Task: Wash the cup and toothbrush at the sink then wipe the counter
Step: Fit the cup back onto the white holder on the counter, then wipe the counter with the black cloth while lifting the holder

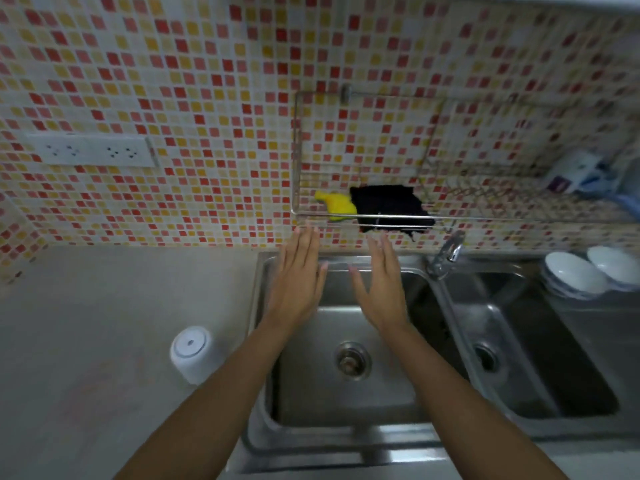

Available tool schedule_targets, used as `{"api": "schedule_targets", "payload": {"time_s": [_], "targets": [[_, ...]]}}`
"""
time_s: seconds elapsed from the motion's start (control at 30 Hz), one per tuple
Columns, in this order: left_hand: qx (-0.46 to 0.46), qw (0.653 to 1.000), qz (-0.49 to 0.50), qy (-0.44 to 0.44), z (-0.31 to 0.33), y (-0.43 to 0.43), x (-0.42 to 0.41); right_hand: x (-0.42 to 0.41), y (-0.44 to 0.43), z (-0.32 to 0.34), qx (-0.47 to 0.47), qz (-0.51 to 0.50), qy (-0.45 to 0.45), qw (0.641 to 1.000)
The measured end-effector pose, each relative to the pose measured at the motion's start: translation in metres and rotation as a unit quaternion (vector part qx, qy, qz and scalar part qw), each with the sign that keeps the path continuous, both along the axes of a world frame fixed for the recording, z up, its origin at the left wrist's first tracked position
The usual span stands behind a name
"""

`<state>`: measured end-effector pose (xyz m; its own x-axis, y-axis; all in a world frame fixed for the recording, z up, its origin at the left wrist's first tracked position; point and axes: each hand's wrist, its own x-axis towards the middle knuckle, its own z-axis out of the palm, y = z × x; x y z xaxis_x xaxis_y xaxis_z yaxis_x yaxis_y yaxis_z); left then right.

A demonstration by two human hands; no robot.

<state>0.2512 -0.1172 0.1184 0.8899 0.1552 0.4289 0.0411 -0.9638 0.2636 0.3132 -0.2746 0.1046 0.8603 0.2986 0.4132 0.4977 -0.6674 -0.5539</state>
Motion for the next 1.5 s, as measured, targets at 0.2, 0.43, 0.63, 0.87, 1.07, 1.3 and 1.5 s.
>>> {"api": "schedule_targets", "payload": {"time_s": [0.2, 0.43, 0.63, 0.87, 1.07, 1.3, 1.5], "targets": [[0.074, 0.997, 0.009, -0.006, 0.057, 0.001, 0.072, 0.068, 0.012, 0.097, 0.031, -0.076, -0.165, 0.983], [0.123, 0.991, 0.047, 0.021, 0.055, 0.003, 0.091, 0.133, 0.026, 0.124, -0.148, -0.054, 0.072, 0.985], [0.116, 0.992, 0.048, 0.009, 0.048, 0.007, 0.096, 0.159, 0.033, 0.108, -0.273, -0.06, 0.227, 0.933], [0.103, 0.994, 0.043, -0.004, 0.05, 0.005, 0.097, 0.177, 0.021, 0.098, -0.303, -0.042, 0.16, 0.938], [0.049, 0.998, 0.022, 0.015, 0.052, 0.002, 0.086, 0.161, 0.013, 0.106, -0.055, -0.042, 0.085, 0.994], [-0.102, 0.994, 0.029, -0.022, 0.006, 0.034, -0.032, 0.052, -0.013, 0.145, 0.29, 0.012, 0.039, 0.956], [-0.28, 0.949, 0.142, 0.014, -0.064, 0.096, -0.138, -0.049, 0.012, 0.052, 0.238, 0.068, 0.196, 0.949]]}}
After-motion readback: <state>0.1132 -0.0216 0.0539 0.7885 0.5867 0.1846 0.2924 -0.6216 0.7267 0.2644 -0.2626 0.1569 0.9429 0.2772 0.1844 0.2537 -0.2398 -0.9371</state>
